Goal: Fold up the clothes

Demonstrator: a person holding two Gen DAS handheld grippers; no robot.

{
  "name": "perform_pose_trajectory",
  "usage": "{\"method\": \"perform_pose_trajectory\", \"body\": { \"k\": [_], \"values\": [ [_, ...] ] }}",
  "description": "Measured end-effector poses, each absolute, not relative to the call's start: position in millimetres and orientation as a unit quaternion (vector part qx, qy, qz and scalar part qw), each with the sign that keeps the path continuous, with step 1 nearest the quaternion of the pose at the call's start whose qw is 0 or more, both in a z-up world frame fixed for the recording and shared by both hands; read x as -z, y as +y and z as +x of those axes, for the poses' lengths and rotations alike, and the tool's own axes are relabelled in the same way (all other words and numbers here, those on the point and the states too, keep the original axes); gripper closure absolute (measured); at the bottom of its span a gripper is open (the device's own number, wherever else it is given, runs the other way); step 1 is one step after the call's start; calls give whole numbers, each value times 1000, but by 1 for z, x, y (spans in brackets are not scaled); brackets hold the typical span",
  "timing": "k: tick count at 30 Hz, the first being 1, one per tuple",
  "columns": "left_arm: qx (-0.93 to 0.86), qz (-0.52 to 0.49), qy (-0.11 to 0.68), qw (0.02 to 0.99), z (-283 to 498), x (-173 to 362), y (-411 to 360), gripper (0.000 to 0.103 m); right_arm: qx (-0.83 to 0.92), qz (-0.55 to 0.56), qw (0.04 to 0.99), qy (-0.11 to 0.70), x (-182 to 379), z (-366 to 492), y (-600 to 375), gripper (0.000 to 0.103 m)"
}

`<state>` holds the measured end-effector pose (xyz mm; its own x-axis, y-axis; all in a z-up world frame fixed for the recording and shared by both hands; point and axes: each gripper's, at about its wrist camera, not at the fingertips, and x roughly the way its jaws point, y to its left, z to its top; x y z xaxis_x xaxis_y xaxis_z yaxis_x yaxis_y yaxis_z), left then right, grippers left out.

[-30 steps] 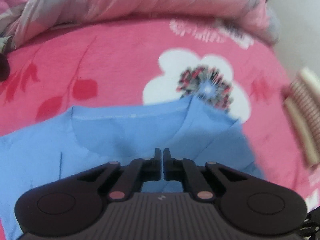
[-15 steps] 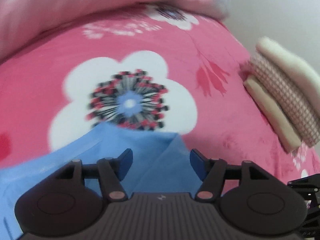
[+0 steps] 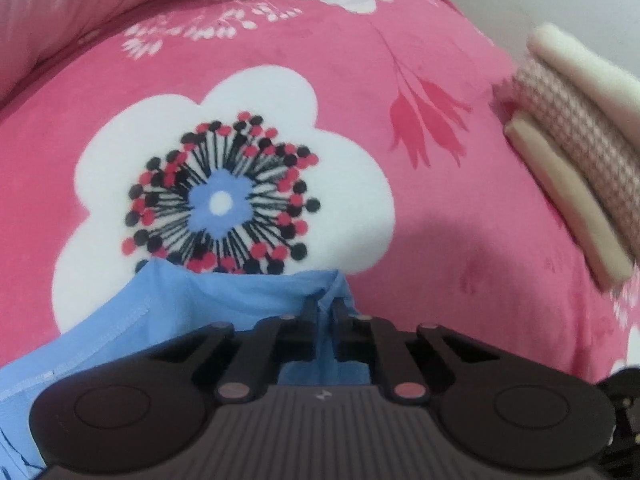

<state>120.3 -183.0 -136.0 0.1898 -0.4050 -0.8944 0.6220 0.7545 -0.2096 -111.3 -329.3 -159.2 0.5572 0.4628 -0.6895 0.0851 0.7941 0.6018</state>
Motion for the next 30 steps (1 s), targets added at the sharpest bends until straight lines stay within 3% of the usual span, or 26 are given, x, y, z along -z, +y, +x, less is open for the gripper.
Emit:
{"method": "perform_pose_trajectory", "body": {
  "k": [6, 12, 13, 15, 17, 24, 27, 29, 30],
  "values": [
    [327, 17, 484, 812, 128, 115, -175, 97, -91, 310, 854, 407, 147, -129, -336, 103],
    [321, 49, 490, 809, 121, 153, -193, 94, -44, 313, 852, 418, 175, -132, -340, 103],
    [322, 47, 486, 811, 119, 153, -194, 89, -39, 315, 852, 416, 174, -133, -342, 103],
    [335, 37, 483, 809, 119, 148, -194, 69, -26, 294, 860, 416, 166, -136, -344, 102],
    [334, 32, 477, 812, 119, 141, -193, 40, -27, 263, 872, 411, 155, -136, -346, 101],
    [301, -13, 473, 828, 128, 122, -169, 34, -195, 112, 889, 398, 130, -118, -308, 100],
    [285, -25, 470, 835, 127, 111, -149, 33, -163, 70, 875, 450, 151, -115, -306, 103],
    [280, -31, 463, 841, 125, 102, -133, 33, -120, 97, 877, 454, 149, -120, -321, 103],
    [277, -33, 459, 844, 124, 98, -125, 32, -101, 106, 879, 453, 144, -124, -327, 99]
  ]
}}
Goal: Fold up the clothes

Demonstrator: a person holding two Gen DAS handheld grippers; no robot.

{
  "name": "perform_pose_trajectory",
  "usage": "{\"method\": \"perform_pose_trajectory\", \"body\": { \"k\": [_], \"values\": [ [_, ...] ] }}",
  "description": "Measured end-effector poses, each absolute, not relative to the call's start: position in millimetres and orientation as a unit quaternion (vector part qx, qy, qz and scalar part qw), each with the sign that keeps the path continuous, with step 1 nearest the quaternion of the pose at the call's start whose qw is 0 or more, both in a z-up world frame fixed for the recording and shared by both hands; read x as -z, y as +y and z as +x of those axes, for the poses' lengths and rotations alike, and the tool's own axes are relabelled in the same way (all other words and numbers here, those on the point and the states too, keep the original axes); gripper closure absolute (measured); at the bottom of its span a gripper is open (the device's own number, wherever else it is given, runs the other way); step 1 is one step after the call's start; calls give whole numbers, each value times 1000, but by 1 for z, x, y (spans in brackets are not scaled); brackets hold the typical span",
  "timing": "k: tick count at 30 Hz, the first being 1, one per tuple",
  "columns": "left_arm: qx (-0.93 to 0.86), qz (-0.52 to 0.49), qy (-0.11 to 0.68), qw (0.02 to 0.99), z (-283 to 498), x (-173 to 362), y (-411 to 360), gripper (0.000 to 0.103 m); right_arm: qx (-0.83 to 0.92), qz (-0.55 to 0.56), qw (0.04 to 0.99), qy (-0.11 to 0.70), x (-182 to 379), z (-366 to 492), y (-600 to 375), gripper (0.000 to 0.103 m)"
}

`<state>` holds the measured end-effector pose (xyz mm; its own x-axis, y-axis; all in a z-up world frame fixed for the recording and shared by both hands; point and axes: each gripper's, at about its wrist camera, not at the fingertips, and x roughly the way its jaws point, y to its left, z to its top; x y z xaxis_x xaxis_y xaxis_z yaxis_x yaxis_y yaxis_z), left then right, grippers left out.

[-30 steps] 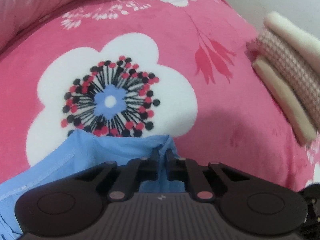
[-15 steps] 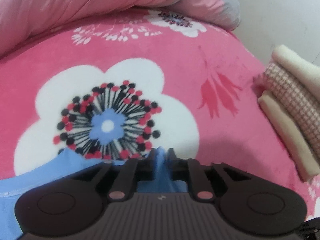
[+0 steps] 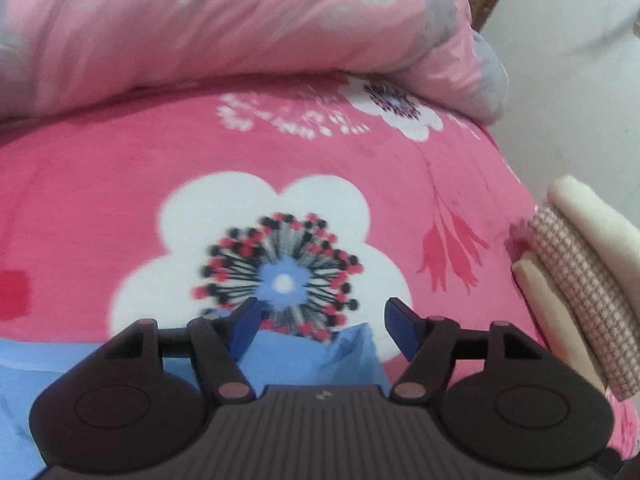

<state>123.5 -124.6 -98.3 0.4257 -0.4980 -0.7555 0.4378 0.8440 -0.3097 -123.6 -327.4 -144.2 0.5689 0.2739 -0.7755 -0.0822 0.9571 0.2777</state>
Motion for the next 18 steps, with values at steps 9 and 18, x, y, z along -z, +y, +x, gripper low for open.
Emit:
{"method": "perform_pose_trajectory", "body": {
  "k": [9, 18],
  "values": [
    [240, -40, 473, 847, 73, 67, -24, 32, -55, 164, 857, 485, 106, -188, -324, 99],
    [147, -32, 542, 827, -10, 53, 126, 32, 36, 254, 797, 547, 103, -285, -281, 97]
  ]
}}
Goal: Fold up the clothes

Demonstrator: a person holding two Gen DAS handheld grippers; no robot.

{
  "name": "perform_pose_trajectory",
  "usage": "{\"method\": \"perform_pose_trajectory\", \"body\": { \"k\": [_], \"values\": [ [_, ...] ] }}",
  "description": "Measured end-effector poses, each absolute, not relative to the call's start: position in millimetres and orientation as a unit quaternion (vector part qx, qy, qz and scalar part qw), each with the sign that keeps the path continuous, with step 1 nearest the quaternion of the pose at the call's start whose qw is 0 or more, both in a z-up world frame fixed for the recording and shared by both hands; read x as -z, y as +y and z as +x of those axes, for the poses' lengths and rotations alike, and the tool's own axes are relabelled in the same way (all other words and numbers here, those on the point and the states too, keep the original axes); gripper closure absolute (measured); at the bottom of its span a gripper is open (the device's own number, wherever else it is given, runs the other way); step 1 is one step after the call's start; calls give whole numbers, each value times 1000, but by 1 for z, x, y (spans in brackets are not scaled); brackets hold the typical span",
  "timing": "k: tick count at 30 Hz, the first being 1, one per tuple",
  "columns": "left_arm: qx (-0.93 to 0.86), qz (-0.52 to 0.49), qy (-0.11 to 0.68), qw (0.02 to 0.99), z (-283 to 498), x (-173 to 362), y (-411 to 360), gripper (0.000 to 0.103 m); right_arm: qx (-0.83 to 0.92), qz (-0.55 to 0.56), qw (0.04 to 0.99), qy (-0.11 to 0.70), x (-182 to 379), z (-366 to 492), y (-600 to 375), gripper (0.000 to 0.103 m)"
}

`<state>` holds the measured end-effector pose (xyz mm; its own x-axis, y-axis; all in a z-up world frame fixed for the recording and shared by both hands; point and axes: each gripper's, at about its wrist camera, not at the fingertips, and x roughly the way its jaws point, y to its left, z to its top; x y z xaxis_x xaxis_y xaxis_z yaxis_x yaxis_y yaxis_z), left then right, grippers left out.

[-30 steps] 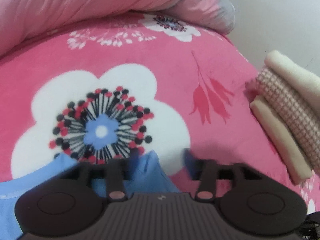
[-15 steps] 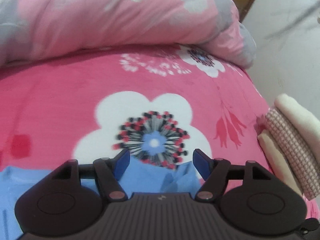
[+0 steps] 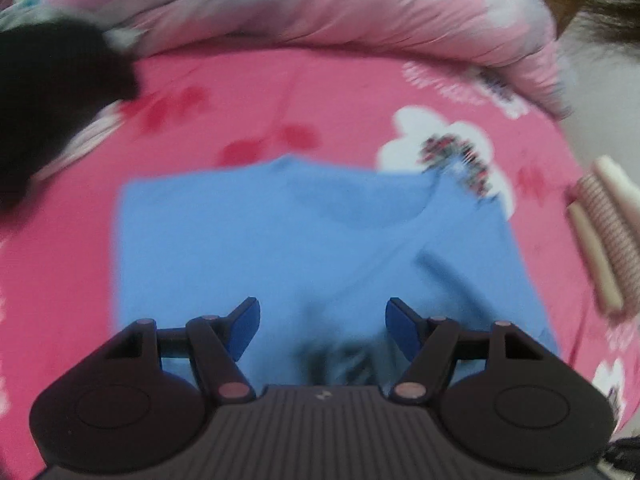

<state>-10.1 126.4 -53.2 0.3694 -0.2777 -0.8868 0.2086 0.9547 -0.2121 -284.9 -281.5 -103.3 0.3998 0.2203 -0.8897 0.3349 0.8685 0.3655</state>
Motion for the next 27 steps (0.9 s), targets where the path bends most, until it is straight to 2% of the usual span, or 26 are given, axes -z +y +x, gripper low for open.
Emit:
{"method": "perform_pose_trajectory", "body": {
  "k": [7, 12, 17, 19, 27],
  "values": [
    [44, -30, 599, 799, -89, 57, 222, 32, 115, 413, 724, 541, 106, -332, -250, 97],
    [-30, -34, 642, 766, -142, 79, 276, 32, 177, 516, 658, 520, 121, -343, -247, 97],
    [-6, -35, 677, 735, -180, 108, 288, 32, 220, 536, 624, 524, 127, -342, -247, 90],
    [20, -23, 685, 728, -191, 121, 283, 30, 225, 533, 621, 528, 126, -339, -246, 77],
    [172, 133, 668, 711, -225, 162, 233, 29, 219, 492, 627, 563, 122, -326, -239, 74]
  ]
}}
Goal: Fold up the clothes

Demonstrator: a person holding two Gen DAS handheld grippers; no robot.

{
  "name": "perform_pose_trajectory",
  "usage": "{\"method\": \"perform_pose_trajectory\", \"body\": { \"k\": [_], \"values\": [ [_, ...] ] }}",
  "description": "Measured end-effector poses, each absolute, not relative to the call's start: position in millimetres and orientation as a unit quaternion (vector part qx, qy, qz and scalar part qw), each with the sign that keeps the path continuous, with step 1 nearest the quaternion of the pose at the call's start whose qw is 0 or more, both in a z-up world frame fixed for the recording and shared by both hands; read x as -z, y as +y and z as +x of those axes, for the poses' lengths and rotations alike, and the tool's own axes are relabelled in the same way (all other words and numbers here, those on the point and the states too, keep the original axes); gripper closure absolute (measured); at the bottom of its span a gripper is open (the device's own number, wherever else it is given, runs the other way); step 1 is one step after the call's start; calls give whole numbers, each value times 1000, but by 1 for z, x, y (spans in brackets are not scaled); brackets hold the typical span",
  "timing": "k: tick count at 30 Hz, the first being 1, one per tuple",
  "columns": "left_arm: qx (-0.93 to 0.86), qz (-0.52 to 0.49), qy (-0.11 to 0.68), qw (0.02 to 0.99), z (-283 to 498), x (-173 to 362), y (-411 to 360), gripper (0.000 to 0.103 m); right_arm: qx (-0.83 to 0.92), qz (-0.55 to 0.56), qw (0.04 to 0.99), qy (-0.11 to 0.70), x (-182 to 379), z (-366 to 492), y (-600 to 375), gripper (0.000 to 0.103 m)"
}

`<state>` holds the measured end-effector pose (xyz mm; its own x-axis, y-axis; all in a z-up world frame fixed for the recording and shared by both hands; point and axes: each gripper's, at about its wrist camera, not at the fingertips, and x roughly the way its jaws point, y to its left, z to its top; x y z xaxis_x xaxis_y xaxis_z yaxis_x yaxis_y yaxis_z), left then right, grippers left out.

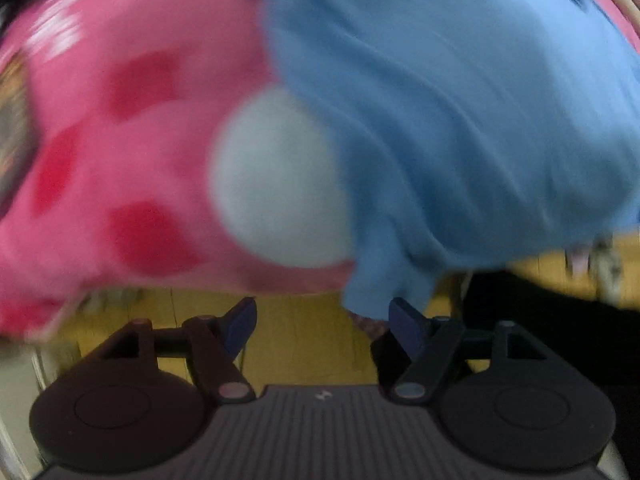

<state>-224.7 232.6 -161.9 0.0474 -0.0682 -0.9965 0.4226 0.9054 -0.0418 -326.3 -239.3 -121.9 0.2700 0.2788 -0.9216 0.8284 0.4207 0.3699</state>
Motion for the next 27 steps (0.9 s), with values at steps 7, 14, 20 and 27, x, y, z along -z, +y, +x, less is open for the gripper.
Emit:
{"method": "perform_pose_trajectory", "body": {
  "k": [7, 14, 20, 27],
  "values": [
    [213, 102, 636, 735, -231, 162, 240, 29, 150, 412, 672, 597, 100, -311, -212, 74],
    [243, 64, 624, 740, -222, 176, 244, 61, 60, 352, 685, 635, 98, -279, -187, 74],
    [230, 13, 644, 729, -226, 158, 252, 96, 16, 320, 707, 630, 94, -267, -182, 74],
    [237, -239, 611, 716, -177, 84, 263, 95, 1, 313, 733, 603, 89, -260, -194, 74]
  ]
}}
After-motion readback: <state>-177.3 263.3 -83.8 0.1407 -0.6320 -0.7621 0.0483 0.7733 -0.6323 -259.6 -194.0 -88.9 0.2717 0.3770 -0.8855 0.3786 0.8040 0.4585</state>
